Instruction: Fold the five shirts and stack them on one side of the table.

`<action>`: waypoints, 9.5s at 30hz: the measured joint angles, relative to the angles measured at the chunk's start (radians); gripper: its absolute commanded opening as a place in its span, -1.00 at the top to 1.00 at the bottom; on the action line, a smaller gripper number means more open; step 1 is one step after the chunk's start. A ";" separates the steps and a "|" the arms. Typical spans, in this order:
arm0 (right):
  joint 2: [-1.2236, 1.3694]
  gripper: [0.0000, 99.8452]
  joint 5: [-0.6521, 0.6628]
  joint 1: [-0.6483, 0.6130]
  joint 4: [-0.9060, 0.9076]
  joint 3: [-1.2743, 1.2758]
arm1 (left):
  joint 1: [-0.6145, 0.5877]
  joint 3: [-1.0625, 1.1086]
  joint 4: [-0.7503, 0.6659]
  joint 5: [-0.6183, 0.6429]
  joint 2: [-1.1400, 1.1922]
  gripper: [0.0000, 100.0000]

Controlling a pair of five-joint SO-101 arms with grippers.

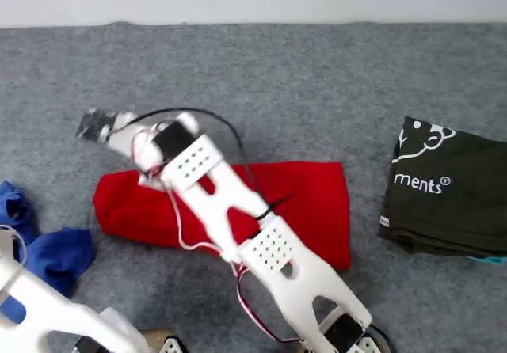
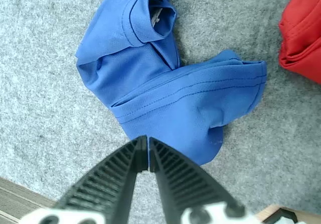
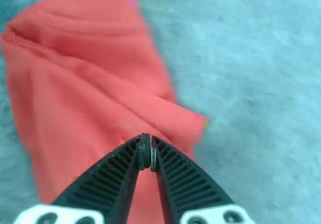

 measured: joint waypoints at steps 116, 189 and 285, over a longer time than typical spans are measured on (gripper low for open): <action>-1.033 0.97 -0.338 0.451 0.064 1.313 | -0.129 0.000 0.000 0.000 0.000 0.97; -1.188 0.98 -0.539 0.888 -0.555 2.042 | -0.129 0.043 0.000 0.000 0.000 0.97; -0.328 0.98 -0.522 -0.267 -0.040 0.443 | -0.287 -0.038 0.000 0.000 0.000 0.97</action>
